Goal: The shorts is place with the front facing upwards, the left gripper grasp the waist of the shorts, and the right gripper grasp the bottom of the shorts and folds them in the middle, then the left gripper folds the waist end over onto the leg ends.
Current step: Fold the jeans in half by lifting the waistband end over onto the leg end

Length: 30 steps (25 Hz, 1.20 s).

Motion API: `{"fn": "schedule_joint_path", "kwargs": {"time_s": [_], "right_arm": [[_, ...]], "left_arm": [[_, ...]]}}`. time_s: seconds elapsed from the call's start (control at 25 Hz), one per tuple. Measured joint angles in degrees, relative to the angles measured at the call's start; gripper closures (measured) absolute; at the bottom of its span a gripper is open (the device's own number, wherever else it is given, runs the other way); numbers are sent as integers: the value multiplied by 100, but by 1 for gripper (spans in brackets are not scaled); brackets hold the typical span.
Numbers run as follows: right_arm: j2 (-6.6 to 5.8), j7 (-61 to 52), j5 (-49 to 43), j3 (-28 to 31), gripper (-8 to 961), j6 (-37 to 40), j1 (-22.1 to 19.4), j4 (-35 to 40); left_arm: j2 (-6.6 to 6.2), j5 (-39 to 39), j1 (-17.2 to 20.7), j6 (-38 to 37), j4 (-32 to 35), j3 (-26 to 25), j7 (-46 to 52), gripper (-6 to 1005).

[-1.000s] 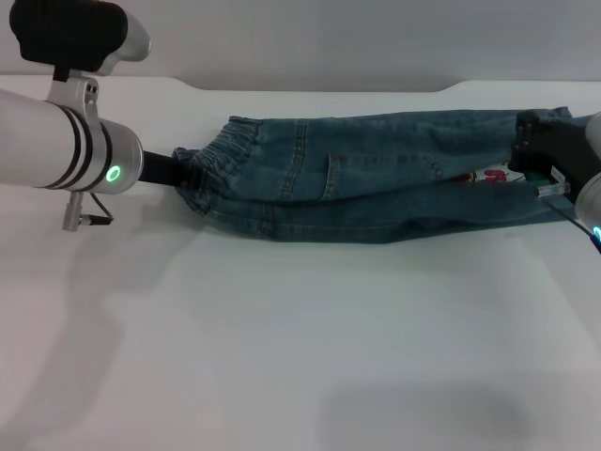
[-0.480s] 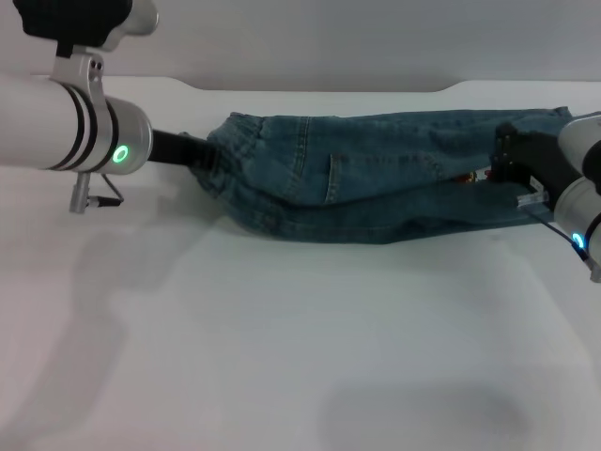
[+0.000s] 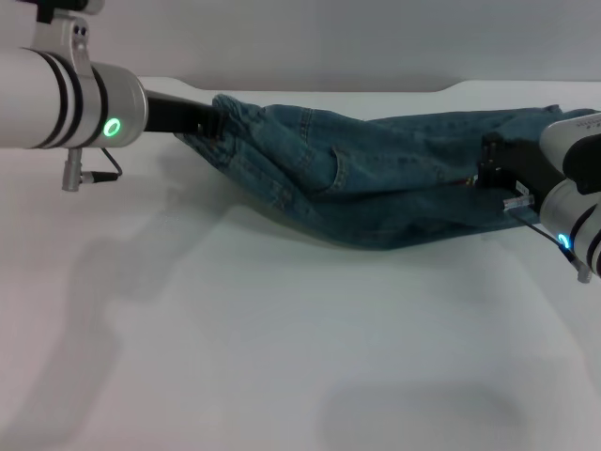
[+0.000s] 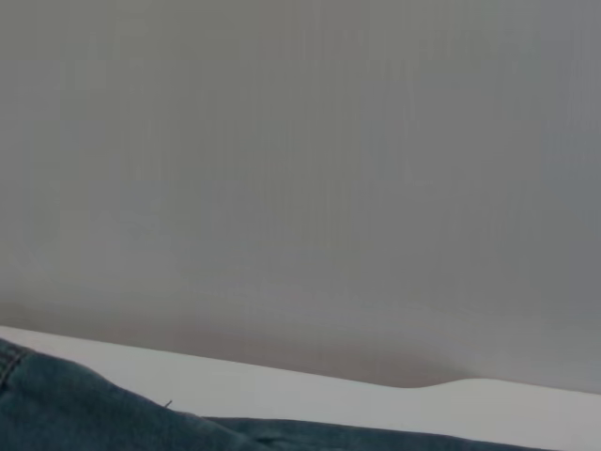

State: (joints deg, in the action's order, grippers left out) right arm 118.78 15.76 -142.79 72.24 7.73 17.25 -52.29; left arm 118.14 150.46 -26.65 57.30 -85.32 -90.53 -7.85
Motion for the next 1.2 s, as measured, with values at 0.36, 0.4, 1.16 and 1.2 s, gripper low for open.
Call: {"fn": "schedule_joint_path", "kwargs": {"time_s": [0.36, 0.4, 1.16, 1.2], "right_arm": [[-2, -3, 0, 0, 953, 5, 6, 84], [-3, -3, 0, 1, 953, 13, 7, 112], [14, -3, 122, -17, 953, 411, 473, 690], [14, -7, 122, -17, 953, 417, 505, 709]], "left_arm": [[-10, 20, 182, 37, -592, 0, 3, 933], [-10, 18, 186, 37, -614, 0, 3, 933], [5, -14, 319, 160, -1167, 150, 3, 935], [6, -15, 323, 159, -1167, 166, 3, 935]]}}
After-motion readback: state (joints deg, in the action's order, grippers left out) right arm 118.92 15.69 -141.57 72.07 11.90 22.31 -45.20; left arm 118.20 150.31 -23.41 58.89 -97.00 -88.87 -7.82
